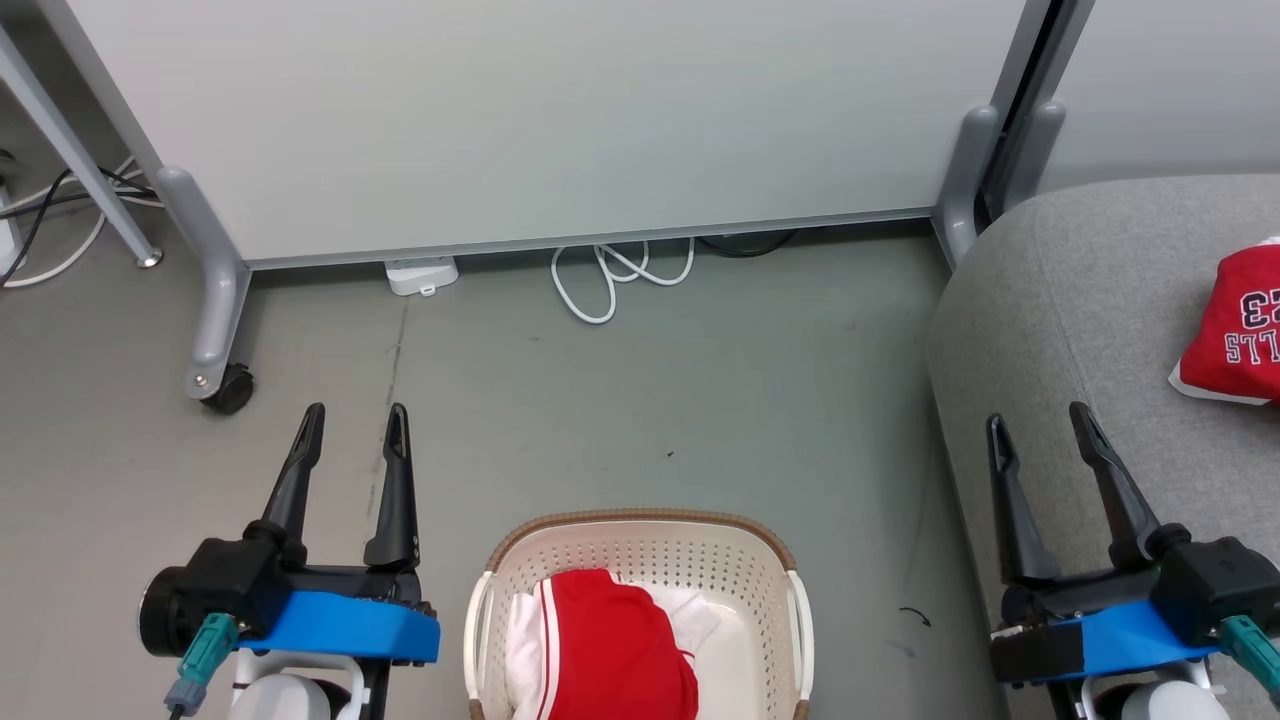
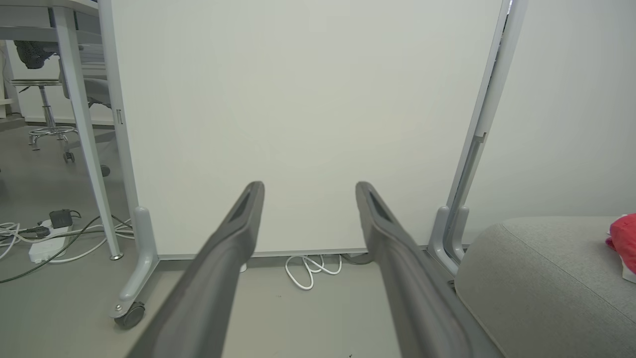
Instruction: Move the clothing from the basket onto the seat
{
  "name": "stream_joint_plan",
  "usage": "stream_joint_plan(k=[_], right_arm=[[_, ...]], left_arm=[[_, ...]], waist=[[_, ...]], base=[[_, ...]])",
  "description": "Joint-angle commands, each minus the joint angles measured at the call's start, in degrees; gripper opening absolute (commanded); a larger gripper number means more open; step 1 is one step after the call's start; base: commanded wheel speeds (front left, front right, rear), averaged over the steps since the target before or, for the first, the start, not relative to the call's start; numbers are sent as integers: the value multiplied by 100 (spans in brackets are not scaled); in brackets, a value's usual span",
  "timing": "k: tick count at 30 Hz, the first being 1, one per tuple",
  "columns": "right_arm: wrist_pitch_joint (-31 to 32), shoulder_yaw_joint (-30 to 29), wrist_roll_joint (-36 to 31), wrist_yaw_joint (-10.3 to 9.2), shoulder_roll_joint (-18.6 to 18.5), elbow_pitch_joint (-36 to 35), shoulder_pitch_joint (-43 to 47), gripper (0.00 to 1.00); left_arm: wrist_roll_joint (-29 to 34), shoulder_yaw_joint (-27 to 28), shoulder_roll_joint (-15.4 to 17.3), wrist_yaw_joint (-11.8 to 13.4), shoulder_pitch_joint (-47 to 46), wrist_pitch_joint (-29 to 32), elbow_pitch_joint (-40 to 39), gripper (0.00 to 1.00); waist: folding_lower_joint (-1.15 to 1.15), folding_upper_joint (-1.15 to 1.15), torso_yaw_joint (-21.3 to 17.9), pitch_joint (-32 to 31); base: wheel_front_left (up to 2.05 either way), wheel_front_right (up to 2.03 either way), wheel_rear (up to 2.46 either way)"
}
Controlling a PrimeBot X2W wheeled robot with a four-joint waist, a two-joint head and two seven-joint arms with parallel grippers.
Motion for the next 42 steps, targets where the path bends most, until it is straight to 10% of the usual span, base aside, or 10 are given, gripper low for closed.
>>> stream_joint_plan(k=[1,15,42], right_arm=[[-20,0,-12,3,13,9,70,100],[-20,68,-108,3,13,-27,-259,100],[-20,305,-426,3,-129,-477,-2054,100]], left_arm=[[15,4,5,-13,9,-15,10,100],[-122,-653,284,-13,-628,-15,207,100],[-1006,-4710,1029,-11,-3898,-15,3575,100]], waist=[[0,0,2,1],[0,0,-84,226],[0,0,-811,2802]], base=[[0,0,0],[0,0,0],[0,0,0]])
